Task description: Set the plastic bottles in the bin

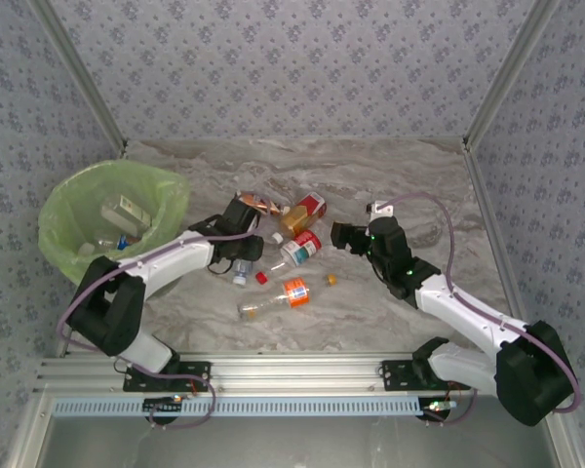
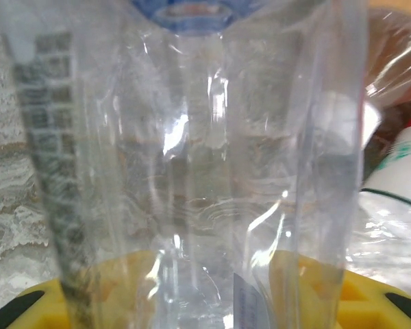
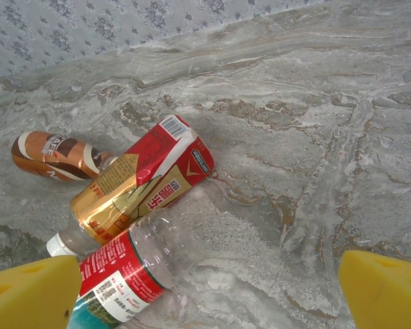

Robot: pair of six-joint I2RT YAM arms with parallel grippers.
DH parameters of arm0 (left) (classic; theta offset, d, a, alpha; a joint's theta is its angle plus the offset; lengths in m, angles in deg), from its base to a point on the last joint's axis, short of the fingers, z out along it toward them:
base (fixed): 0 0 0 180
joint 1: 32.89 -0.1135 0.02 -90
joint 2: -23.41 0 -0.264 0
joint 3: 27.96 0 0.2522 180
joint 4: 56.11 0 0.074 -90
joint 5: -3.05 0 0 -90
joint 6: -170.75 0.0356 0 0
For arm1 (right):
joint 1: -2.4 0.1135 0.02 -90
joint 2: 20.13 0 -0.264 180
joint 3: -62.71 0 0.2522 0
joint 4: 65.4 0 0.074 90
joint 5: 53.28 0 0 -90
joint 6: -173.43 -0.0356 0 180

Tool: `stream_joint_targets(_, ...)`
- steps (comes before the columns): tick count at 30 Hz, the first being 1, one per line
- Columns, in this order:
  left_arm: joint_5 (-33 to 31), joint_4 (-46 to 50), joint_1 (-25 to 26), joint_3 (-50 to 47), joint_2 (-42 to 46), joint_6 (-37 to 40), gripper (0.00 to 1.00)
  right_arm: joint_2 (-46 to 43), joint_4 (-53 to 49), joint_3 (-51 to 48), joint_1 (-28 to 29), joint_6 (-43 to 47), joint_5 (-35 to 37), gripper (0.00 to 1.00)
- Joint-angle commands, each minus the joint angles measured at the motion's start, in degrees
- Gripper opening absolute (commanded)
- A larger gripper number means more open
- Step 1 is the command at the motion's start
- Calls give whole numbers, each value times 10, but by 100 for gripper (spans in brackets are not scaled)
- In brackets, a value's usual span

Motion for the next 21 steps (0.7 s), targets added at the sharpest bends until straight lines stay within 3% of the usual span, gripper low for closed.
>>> stream_joint_targets(1, 23, -17, -2, 1, 36, 7, 35, -12, 29, 6, -2, 26, -37, 99)
stream_joint_targets(13, 45, -61, -20, 12, 122, -14, 34, -37, 99, -7, 6, 103, -169, 99)
stream_joint_targets(21, 50, -69, -43, 26, 187, -21, 33, -58, 120, -10, 28, 158, -180, 99)
